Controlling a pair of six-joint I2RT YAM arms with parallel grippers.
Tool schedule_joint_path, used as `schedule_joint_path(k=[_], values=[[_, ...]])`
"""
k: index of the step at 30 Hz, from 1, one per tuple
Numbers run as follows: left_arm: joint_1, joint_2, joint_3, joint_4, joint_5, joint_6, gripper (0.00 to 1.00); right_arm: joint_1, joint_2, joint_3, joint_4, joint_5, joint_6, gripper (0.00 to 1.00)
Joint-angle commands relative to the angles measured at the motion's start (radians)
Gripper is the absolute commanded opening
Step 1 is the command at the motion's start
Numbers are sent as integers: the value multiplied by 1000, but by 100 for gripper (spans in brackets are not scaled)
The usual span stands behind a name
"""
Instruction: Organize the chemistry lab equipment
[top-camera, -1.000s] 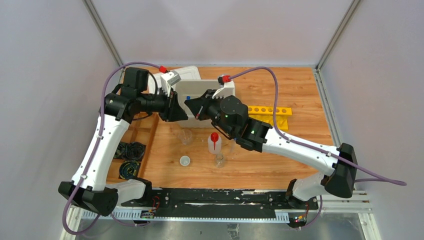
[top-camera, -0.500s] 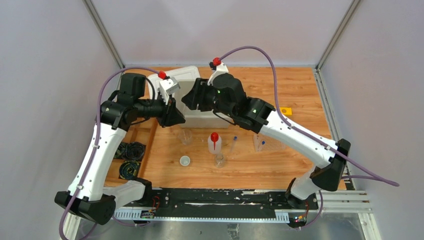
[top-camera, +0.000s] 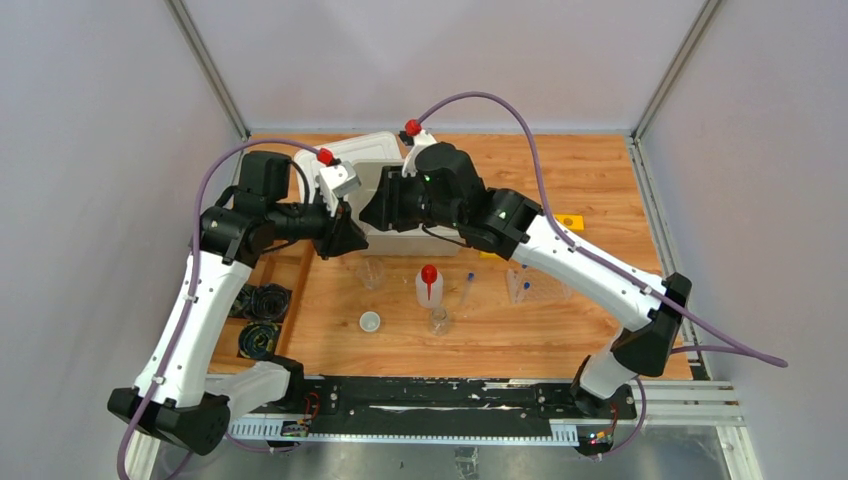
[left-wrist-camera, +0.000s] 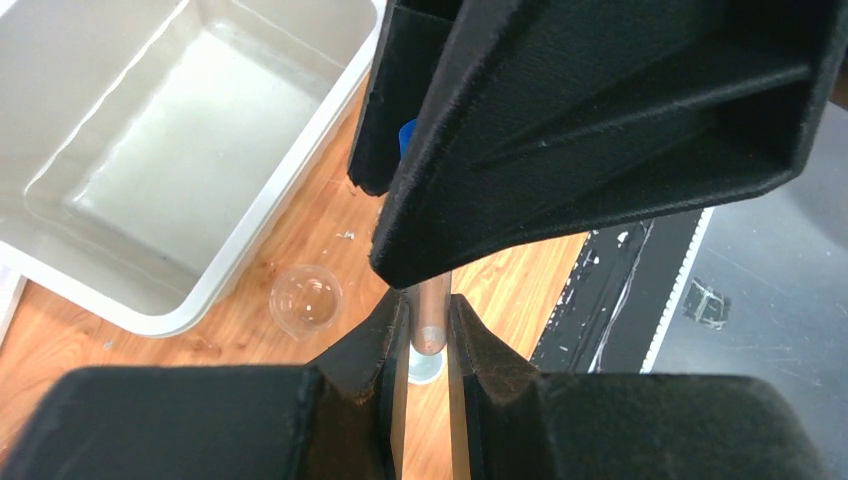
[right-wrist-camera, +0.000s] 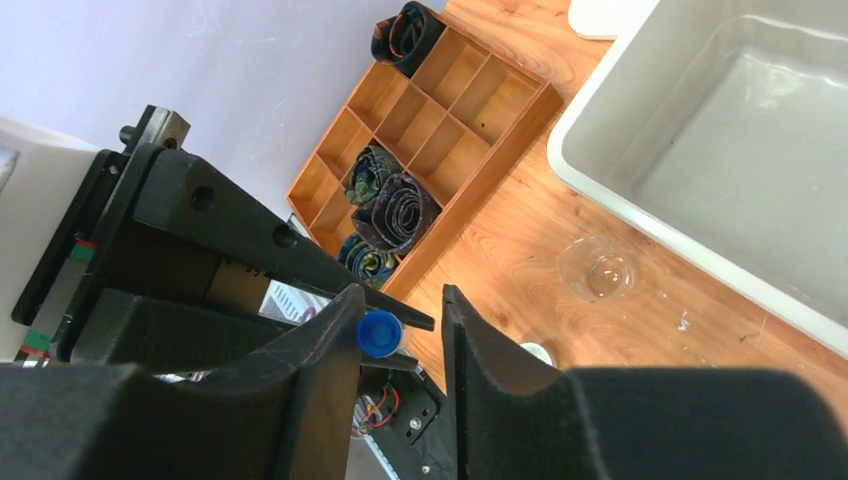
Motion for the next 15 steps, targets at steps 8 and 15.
schedule_joint_path(k=[8,15], values=[[-5,-41,-25,14,-23,35,10,-18,29,66,-60,-29,-51,1],[-5,-29,23,14,-121,-19,100,-62,-138,-88,-192,177,-158,0]])
